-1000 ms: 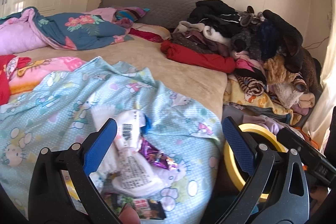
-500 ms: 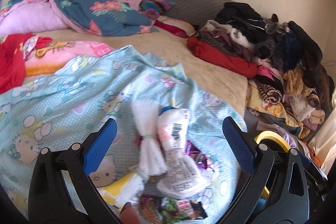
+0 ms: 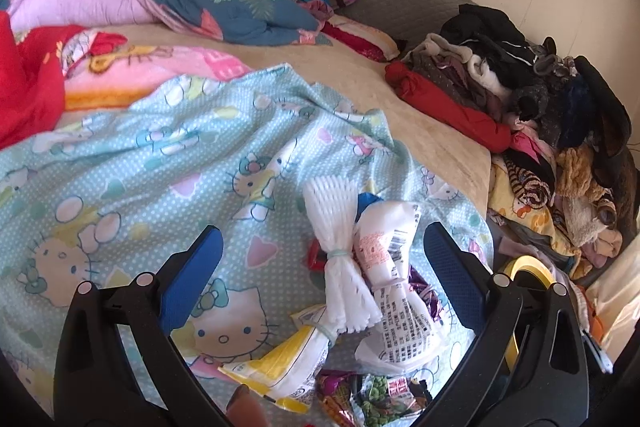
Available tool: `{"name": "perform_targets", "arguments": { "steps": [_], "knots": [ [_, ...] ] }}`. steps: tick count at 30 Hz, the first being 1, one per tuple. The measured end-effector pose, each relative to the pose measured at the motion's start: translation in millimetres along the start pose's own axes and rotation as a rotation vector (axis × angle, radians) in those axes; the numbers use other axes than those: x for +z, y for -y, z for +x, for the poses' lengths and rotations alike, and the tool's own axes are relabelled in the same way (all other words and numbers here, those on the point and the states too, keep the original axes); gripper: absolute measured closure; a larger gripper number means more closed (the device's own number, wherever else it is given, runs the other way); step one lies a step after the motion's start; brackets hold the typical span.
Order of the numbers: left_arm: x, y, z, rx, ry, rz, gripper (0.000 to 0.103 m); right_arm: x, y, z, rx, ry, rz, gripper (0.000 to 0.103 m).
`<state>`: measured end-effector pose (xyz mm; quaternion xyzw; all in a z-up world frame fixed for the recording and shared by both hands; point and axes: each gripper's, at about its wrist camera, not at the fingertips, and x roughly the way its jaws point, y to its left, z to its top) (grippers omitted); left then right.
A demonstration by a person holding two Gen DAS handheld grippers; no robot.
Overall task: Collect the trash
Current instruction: 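Grasp another white foam net with the left tool while the right tool grasps the green snack packet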
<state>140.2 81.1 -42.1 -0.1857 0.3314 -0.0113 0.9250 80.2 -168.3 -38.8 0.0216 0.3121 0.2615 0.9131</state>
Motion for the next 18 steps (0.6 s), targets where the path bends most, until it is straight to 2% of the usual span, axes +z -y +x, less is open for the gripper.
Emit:
{"name": "perform_targets", "arguments": {
  "steps": [5,8,12,18],
  "knots": [
    [-6.8,-4.9,11.8,-0.029,-0.066,-0.017,0.030,-11.2,-23.8,15.4,0.018,-0.094,-0.132,0.008],
    [-13.0,-6.2,20.8,-0.059,-0.114,-0.031,0.040,-21.4,-39.8,26.8,0.005,-0.144,-0.237,0.021],
    [-21.0,-6.1,31.6,-0.084,-0.164,-0.041,0.046,-33.1,-52.9,45.5,-0.008,-0.225,-0.318,0.026],
    [-30.3,-5.6,45.4,-0.102,-0.214,-0.064,0.046,-41.5,-64.7,78.0,-0.058,-0.335,-0.405,0.041]
  ]
}}
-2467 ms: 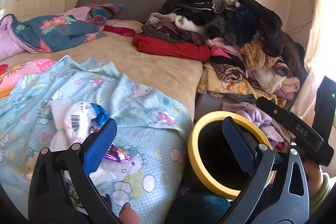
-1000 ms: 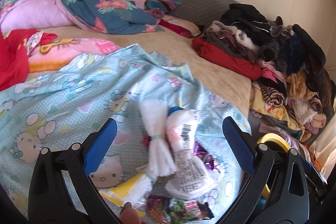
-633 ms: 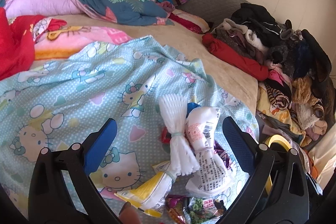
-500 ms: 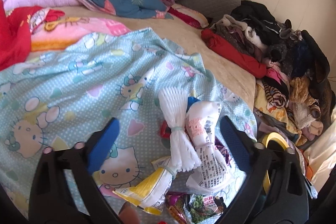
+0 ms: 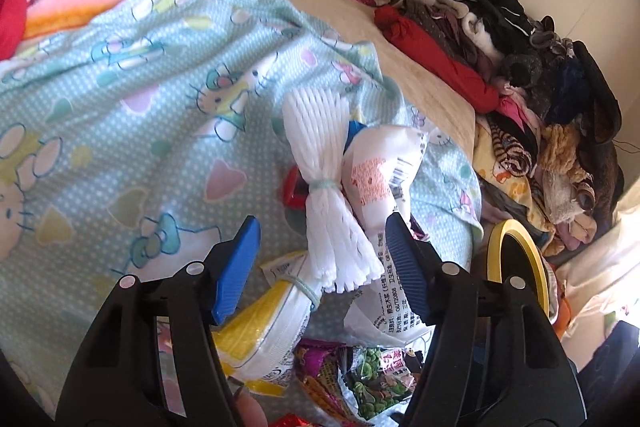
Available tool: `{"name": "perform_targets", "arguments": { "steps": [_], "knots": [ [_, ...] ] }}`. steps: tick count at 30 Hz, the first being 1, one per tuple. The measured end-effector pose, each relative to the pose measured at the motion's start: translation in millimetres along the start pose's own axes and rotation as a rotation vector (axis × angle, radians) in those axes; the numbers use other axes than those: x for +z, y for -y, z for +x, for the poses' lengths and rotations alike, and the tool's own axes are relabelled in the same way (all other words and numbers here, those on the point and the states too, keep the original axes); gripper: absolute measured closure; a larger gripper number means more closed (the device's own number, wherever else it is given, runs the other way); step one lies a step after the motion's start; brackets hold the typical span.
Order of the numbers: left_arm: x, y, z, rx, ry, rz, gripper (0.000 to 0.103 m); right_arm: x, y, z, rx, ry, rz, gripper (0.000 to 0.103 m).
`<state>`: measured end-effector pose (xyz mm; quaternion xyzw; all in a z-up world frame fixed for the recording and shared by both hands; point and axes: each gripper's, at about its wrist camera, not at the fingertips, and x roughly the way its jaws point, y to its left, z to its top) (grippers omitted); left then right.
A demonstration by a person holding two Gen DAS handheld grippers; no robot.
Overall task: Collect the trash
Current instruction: 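Grasp another white foam net with the left tool while the right tool grasps the green snack packet, then carry the foam net and green packet with both tools over the bin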
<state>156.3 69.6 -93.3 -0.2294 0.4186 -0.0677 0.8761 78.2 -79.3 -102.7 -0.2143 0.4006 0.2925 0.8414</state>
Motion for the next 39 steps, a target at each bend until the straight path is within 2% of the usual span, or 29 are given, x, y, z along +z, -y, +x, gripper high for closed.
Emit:
{"name": "perform_targets", "arguments": {
  "steps": [2,3,4,7,10,15,18,21,24,28,39],
  "knots": [
    [-1.9,-0.7,3.3,-0.003,-0.012,-0.004,0.052,1.1,-1.3,8.3,-0.003,-0.031,-0.011,0.057],
    [-2.7,-0.7,4.9,-0.004,-0.018,-0.006,0.052,1.4,-1.7,10.8,-0.001,-0.037,-0.014,0.070],
    [-4.2,-1.1,7.1,-0.009,-0.025,-0.007,0.053,1.7,-1.8,12.2,0.007,-0.040,-0.015,0.073],
    [-6.0,-1.7,12.2,-0.020,-0.038,-0.013,0.065,-0.6,0.5,8.9,0.047,-0.020,-0.009,0.081],
    [-8.0,-3.9,13.2,-0.039,-0.043,-0.027,0.088,-3.5,5.6,-1.9,0.074,0.020,0.018,0.086],
    [-3.1,-0.6,2.4,-0.055,-0.012,-0.013,0.092,-5.6,16.1,-21.1,0.168,0.084,0.088,0.089],
    [4.7,3.9,-16.6,-0.067,0.044,0.001,0.092,-4.5,21.5,-31.0,0.224,0.126,0.138,0.089],
    [10.7,8.9,-29.3,-0.067,0.081,0.014,0.092,-3.1,26.2,-38.2,0.244,0.164,0.163,0.091],
    [15.8,14.8,-39.2,-0.066,0.106,0.019,0.092,-1.6,30.1,-44.7,0.252,0.190,0.184,0.095],
    [17.4,24.6,-49.8,-0.067,0.131,0.041,0.092,-2.4,39.0,-54.1,0.252,0.228,0.223,0.095],
    [13.3,57.9,-56.1,-0.114,0.140,0.109,0.092,-8.0,66.7,-72.5,0.215,0.289,0.292,0.095]
  ]
}}
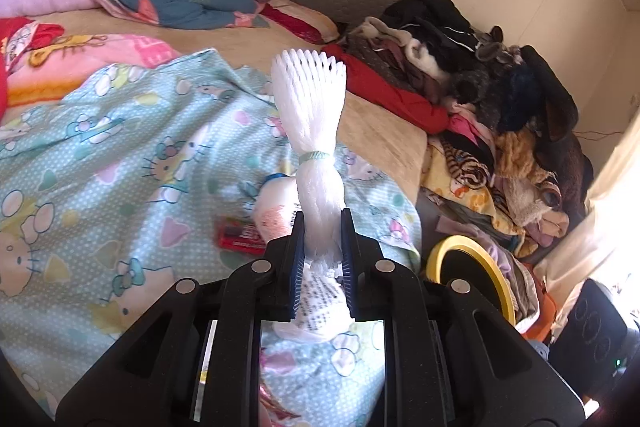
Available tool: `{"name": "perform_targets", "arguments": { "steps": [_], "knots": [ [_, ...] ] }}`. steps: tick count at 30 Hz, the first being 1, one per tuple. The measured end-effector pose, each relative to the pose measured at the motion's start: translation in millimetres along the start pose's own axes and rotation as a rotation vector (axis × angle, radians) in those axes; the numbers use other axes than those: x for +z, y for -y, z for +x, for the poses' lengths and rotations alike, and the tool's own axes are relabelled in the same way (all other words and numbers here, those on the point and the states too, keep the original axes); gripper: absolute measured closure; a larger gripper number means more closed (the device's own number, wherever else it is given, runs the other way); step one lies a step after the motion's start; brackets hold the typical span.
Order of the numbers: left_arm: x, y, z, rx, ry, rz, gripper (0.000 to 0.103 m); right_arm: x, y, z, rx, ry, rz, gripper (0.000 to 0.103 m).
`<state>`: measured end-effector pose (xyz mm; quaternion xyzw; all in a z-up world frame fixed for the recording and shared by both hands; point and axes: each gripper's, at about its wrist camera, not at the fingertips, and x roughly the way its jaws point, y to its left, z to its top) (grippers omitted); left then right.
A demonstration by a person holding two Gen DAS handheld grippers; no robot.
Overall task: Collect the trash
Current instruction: 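Carry the foam net and green packet with both tools over the bin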
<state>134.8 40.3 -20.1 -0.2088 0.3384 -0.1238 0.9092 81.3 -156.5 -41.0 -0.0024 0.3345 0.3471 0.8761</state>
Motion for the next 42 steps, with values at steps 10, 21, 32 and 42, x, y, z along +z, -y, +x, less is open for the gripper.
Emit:
{"name": "perform_targets", "arguments": {
  "steps": [10,21,32,42],
  "knots": [
    [-6.5,33.2,3.5,-0.010,-0.001,0.064,0.092,6.1,27.6,-30.4,-0.052,0.075,0.052,0.095],
    [-14.7,68.6,9.1,-0.043,-0.015,0.127,0.092,9.6,57.0,-55.6,-0.097,0.127,0.108,0.095],
    [-23.2,99.2,15.6,-0.071,-0.023,0.164,0.092,9.5,91.1,-83.0,-0.147,0.185,0.173,0.095],
    [-41.6,128.3,29.6,-0.112,-0.064,0.208,0.092,-0.4,136.6,-110.7,-0.217,0.230,0.266,0.095]
  ]
}}
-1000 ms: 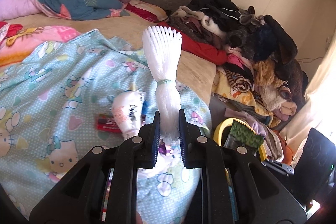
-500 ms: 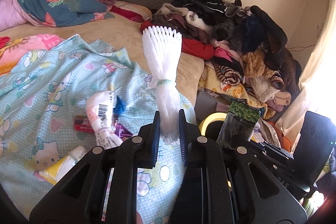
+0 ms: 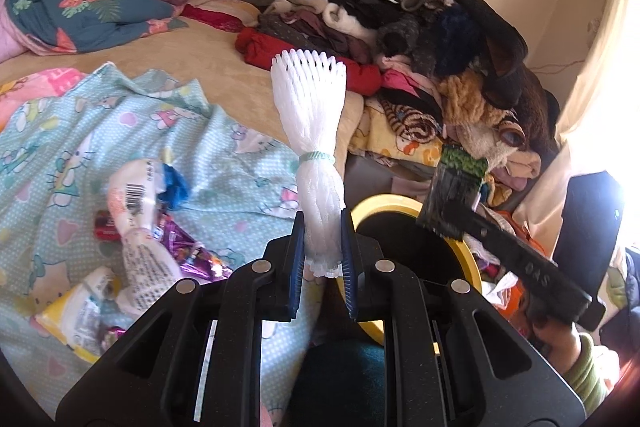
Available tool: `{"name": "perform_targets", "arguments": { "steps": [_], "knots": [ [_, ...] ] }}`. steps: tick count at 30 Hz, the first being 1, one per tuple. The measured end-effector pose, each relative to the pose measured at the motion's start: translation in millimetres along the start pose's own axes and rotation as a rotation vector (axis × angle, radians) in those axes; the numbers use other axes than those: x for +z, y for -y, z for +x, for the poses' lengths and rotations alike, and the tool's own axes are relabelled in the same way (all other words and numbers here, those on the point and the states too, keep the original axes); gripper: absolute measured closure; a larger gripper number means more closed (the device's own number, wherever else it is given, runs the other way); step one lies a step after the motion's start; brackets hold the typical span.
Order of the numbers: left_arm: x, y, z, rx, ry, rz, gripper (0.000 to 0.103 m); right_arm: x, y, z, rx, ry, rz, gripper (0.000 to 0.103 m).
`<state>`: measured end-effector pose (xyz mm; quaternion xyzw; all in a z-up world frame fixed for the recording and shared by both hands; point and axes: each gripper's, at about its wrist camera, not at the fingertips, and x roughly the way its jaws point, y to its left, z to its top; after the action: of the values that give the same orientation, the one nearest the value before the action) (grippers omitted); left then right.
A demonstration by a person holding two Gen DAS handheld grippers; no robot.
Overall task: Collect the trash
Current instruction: 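Carry the foam net and green packet with both tools over the bin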
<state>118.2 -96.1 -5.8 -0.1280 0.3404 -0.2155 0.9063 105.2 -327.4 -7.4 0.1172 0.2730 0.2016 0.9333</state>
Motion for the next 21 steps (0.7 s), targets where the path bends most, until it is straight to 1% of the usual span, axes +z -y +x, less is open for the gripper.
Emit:
{"name": "perform_targets", "arguments": {
  "steps": [6,21],
  "knots": [
    [-7.0,16.8,10.2,-0.032,-0.024,0.022,0.092,0.4,25.8,-10.2,-0.057,0.018,0.030,0.095],
    [-25.7,63.1,45.2,-0.096,-0.104,0.114,0.092,-7.5,75.5,-19.3,-0.139,0.022,0.133,0.095]
  ]
}}
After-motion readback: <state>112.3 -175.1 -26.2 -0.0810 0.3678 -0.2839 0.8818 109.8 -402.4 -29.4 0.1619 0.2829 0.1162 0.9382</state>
